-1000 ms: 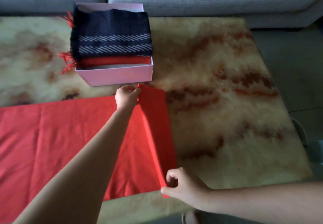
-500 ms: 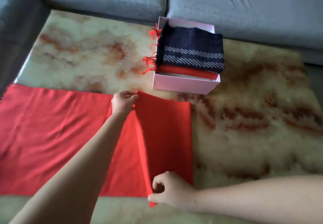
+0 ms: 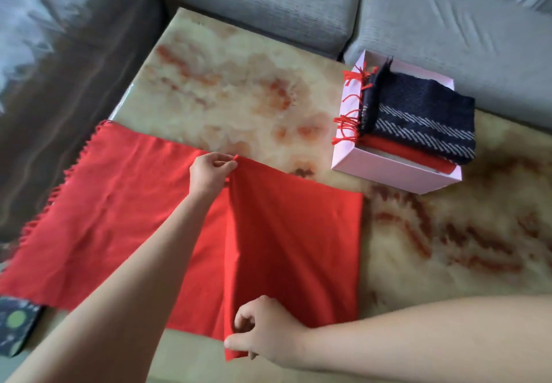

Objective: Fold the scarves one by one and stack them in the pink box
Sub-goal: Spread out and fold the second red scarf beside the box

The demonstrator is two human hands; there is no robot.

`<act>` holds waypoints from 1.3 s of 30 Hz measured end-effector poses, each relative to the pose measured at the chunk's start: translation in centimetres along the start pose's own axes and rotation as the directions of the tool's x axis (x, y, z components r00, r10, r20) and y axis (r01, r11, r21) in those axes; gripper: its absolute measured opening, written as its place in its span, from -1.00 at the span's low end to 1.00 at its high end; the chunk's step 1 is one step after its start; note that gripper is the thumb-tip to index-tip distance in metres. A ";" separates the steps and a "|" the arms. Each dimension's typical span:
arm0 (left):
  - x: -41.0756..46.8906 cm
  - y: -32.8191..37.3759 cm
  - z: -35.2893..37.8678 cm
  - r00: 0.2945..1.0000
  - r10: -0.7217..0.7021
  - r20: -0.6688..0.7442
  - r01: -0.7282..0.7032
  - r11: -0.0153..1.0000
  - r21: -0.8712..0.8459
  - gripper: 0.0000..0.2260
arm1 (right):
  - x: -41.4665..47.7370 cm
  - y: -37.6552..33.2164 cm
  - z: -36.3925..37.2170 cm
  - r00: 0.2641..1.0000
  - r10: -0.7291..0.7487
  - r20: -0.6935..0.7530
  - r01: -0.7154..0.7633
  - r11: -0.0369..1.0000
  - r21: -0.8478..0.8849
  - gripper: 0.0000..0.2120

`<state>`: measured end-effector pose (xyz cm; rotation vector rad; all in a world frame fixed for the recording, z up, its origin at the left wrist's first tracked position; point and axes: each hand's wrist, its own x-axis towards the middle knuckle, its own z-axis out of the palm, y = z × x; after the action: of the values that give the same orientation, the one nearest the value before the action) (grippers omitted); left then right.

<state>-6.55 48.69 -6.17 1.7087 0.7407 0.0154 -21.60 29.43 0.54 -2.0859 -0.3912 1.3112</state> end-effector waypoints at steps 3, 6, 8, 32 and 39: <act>1.3 -0.6 -2.4 1.000 0.002 -0.016 -0.001 1.000 0.005 -0.93 | 1.8 -1.8 2.0 1.000 0.002 0.015 -0.003 0.999 0.046 -0.72; 2.6 -1.3 -4.9 0.999 0.004 -0.050 -0.003 1.000 0.022 -0.93 | 3.9 -3.9 4.1 0.999 -0.025 0.027 0.022 0.997 0.077 -0.74; 3.4 -1.8 -6.6 0.998 -0.002 -0.069 0.003 1.000 0.024 -0.92 | 5.3 -5.2 5.5 0.999 -0.029 0.032 0.026 0.995 0.102 -0.75; 11.0 -2.0 -20.3 0.991 0.131 0.013 -0.131 0.980 0.149 -0.91 | 16.3 -16.1 14.3 0.996 0.089 -0.001 -0.081 0.916 0.394 -0.67; 11.8 -2.8 -22.0 0.986 0.156 0.058 -0.164 0.966 0.201 -0.90 | 17.4 -18.2 15.0 0.996 0.066 0.061 -0.086 0.894 0.439 -0.63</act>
<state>-7.04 73.78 -6.70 1.9569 0.5875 0.0161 -25.41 58.08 -4.17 -1.7037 -0.0188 1.3464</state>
